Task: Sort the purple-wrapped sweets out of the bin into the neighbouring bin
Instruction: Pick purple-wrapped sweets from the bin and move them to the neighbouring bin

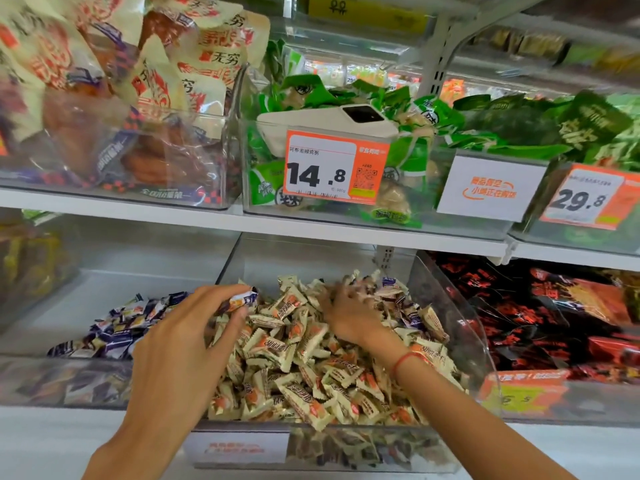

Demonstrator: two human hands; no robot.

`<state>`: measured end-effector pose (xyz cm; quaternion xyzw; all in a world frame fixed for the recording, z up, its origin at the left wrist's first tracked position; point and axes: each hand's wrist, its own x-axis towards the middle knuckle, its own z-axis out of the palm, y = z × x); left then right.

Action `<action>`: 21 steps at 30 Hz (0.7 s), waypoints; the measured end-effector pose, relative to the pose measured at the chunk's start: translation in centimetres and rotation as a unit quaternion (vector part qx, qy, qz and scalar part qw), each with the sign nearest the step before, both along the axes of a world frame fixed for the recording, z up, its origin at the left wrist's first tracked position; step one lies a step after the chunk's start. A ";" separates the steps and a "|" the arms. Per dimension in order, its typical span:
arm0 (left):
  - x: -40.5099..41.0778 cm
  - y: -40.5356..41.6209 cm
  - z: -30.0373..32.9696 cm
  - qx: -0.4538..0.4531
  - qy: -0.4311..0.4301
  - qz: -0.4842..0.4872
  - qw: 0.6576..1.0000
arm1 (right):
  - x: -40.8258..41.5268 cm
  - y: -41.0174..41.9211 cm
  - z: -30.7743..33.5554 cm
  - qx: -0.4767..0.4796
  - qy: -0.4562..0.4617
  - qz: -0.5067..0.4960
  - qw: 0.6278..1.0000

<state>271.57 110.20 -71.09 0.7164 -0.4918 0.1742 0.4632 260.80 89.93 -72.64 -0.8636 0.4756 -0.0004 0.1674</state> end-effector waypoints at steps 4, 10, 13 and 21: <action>-0.3 -0.1 0.1 -0.006 0.007 0.009 1.000 | 2.7 2.5 0.4 0.032 -0.040 0.123 0.991; -1.3 -0.6 0.6 -0.020 0.044 -0.005 0.999 | 0.0 5.0 1.5 -0.019 -0.042 0.265 0.963; -1.8 -1.3 1.3 -0.034 0.107 -0.027 0.993 | -2.7 5.9 2.2 0.034 -0.060 0.336 0.939; -2.5 -5.2 1.3 0.154 0.050 -0.064 0.985 | -9.8 0.9 3.8 0.010 -0.207 0.212 0.955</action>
